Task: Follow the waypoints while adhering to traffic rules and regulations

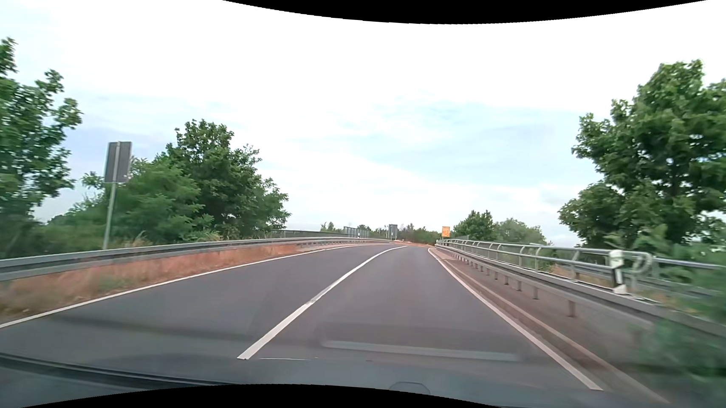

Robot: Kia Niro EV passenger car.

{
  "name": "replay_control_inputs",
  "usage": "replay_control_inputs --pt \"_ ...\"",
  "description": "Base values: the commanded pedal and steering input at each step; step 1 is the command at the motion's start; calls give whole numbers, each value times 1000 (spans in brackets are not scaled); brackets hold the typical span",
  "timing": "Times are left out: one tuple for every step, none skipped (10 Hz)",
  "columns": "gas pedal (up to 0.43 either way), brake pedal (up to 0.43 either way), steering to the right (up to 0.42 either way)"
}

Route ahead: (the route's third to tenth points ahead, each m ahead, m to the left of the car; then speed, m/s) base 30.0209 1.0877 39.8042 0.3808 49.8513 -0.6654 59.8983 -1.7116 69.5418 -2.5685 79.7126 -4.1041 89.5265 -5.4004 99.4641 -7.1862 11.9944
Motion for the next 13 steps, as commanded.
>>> replay_control_inputs --pt "228 0 21" --pt "228 0 19" --pt "228 0 16" --pt "228 0 12" --pt "228 0 10" --pt "228 0 8" --pt "228 0 7" --pt "228 0 7" --pt "228 0 7" --pt "228 0 7" --pt "228 0 7" --pt "228 0 7" --pt "228 0 7"
